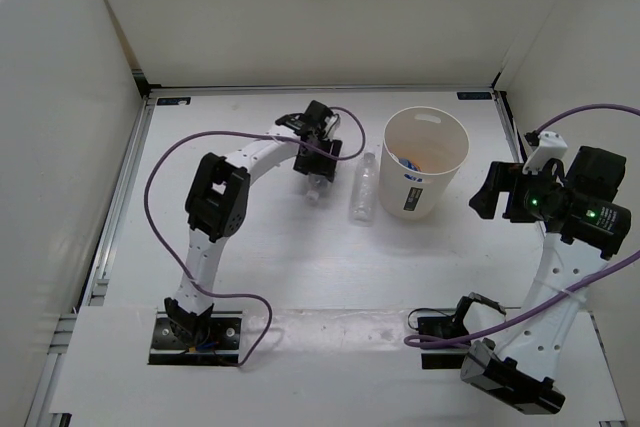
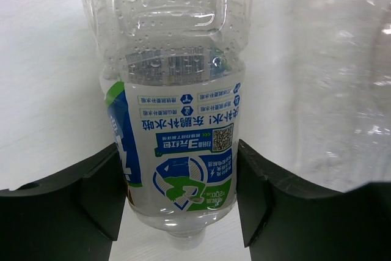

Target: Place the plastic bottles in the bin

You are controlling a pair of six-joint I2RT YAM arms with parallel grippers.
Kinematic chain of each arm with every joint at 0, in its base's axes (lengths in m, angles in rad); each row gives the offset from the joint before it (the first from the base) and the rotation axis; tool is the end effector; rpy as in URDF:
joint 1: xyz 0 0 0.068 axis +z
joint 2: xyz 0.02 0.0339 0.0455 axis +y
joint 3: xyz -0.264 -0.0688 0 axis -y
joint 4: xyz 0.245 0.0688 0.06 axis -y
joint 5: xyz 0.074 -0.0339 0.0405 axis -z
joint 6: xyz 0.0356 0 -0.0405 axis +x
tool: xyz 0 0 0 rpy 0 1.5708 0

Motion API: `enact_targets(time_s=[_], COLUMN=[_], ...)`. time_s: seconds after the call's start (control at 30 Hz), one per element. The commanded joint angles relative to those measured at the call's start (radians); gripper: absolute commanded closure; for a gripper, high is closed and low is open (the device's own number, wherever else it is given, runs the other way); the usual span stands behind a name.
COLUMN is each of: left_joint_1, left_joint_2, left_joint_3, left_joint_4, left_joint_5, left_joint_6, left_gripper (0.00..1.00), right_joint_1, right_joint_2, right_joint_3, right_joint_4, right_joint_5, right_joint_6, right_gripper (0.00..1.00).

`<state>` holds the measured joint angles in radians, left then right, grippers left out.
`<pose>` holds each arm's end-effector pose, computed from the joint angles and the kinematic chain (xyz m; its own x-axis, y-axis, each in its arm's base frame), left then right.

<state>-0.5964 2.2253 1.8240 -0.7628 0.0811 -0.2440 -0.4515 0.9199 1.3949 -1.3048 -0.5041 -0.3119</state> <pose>0.3897 -0.2681 0.1819 -0.8790 0.3057 -0.3659 0.3854 0.9074 -0.1678 0.1168 -0.0375 0.4113 -0.6590 0.0210 -0.7518 -0.1193 0.9840 0.1320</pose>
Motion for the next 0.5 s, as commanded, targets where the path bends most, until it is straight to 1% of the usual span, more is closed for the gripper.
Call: enact_targets(time_s=[0.0, 0.1, 0.13, 0.23, 0.27, 0.33, 0.37, 0.43, 0.47], left_joint_1=[0.075, 0.105, 0.109, 0.112, 0.113, 0.104, 0.092, 0.054, 0.046], left_joint_2=[-0.145, -0.225, -0.246, -0.292, -0.33, -0.355, -0.399, -0.421, -0.449], left_joint_3=[0.017, 0.083, 0.136, 0.191, 0.225, 0.23, 0.227, 0.222, 0.215], left_joint_4=[-0.001, 0.014, 0.019, 0.055, 0.091, 0.149, 0.186, 0.238, 0.276], left_joint_5=[-0.06, -0.076, -0.078, -0.078, -0.078, -0.078, -0.076, -0.043, -0.015], left_joint_6=[0.018, 0.043, 0.051, 0.098, 0.098, 0.107, 0.112, 0.136, 0.143], left_gripper=[0.6, 0.6, 0.6, 0.62, 0.62, 0.62, 0.62, 0.62, 0.59], right_joint_1=[-0.003, 0.008, 0.011, 0.034, 0.049, 0.06, 0.077, 0.085, 0.092], right_joint_2=[0.002, 0.004, 0.002, -0.003, -0.004, -0.012, -0.021, -0.029, -0.045], right_joint_3=[-0.008, -0.014, -0.016, -0.023, -0.03, -0.036, -0.037, -0.051, -0.053], right_joint_4=[0.051, 0.07, 0.073, 0.084, 0.088, 0.091, 0.094, 0.101, 0.11], right_joint_5=[-0.036, -0.044, -0.044, -0.036, -0.025, -0.017, -0.002, 0.015, 0.027], right_joint_6=[0.036, 0.077, 0.077, 0.097, 0.105, 0.112, 0.123, 0.137, 0.151], right_gripper=[0.1, 0.1, 0.1, 0.1, 0.1, 0.1, 0.1, 0.1, 0.1])
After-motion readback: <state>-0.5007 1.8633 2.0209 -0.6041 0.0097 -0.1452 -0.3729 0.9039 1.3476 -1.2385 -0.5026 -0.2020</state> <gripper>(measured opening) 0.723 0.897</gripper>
